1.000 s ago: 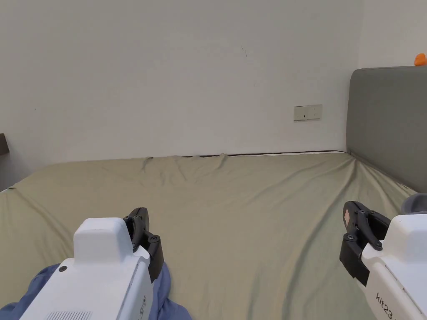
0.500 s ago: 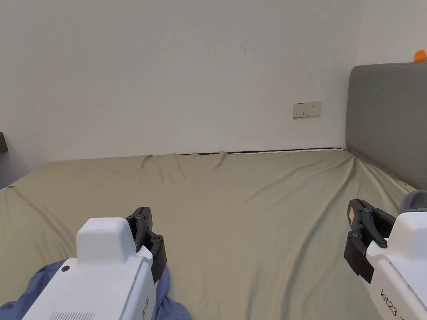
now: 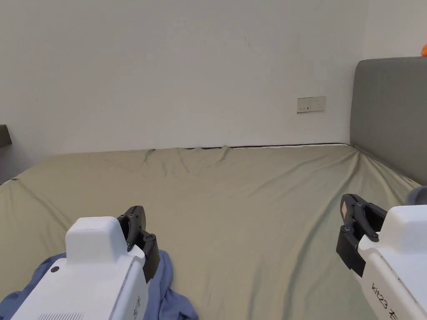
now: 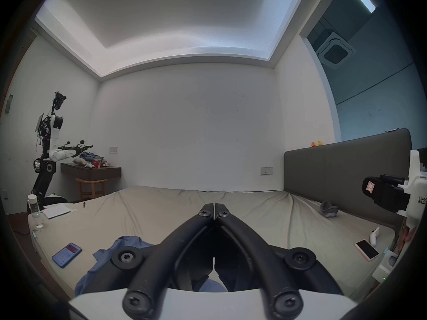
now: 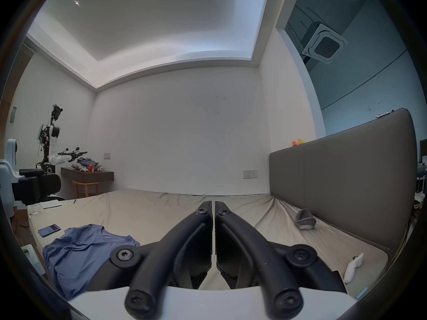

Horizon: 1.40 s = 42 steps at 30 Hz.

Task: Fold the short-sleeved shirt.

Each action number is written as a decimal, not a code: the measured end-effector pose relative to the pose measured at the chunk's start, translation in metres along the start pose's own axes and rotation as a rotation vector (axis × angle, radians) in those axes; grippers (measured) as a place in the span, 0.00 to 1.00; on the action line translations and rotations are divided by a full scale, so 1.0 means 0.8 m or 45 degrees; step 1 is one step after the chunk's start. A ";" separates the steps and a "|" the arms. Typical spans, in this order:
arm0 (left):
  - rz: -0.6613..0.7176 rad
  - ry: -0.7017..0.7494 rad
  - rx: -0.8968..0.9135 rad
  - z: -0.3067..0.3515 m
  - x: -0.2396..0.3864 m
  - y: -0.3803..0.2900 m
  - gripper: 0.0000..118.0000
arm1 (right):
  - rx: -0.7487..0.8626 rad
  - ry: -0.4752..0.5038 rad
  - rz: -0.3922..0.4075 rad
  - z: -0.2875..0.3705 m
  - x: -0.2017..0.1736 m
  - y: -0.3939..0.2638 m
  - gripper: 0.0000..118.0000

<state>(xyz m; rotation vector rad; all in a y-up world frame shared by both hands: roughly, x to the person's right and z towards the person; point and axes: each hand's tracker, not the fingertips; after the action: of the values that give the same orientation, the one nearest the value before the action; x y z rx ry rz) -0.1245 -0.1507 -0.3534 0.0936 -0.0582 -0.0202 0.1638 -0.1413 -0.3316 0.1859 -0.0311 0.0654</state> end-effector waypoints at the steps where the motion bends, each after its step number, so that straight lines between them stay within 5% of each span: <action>1: -0.010 0.010 -0.006 0.005 -0.006 0.000 0.00 | 0.003 0.019 -0.006 -0.003 -0.006 0.001 0.02; 4: -0.061 0.102 -0.010 0.023 -0.027 0.000 0.00 | 0.008 0.122 -0.060 -0.017 -0.034 0.003 0.02; 12: -0.032 0.460 -0.025 0.070 -0.119 0.006 0.00 | 0.048 0.471 -0.004 -0.049 -0.142 0.001 0.02; 18: 0.015 0.522 -0.081 0.062 -0.157 -0.007 0.00 | 0.055 0.601 0.027 -0.069 -0.190 -0.014 0.02; 19: 0.032 0.521 -0.096 0.056 -0.161 -0.010 0.20 | 0.049 0.612 0.023 -0.074 -0.192 -0.018 0.02; 21: 0.079 0.484 -0.195 0.032 -0.175 -0.020 0.80 | 0.032 0.628 0.017 -0.086 -0.196 -0.025 0.02; 22: 0.091 0.466 -0.251 0.018 -0.181 -0.026 0.99 | 0.025 0.634 0.015 -0.092 -0.197 -0.029 0.02; 34: 0.065 0.369 -0.792 -0.215 -0.238 -0.187 0.97 | -0.214 0.613 -0.026 -0.202 -0.206 -0.112 0.02; 37: 0.062 0.338 -0.909 -0.271 -0.254 -0.233 0.91 | -0.277 0.606 -0.034 -0.227 -0.207 -0.132 0.02; 42: -0.139 0.300 -1.038 -0.323 -0.243 -0.271 0.90 | -0.344 0.607 -0.044 -0.258 -0.208 -0.158 0.02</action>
<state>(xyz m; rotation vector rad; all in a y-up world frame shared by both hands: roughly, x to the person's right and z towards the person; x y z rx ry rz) -0.3067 -0.3380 -0.6413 -0.7158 0.1929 -0.1397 0.0115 -0.2375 -0.5641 -0.1028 0.4370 0.0691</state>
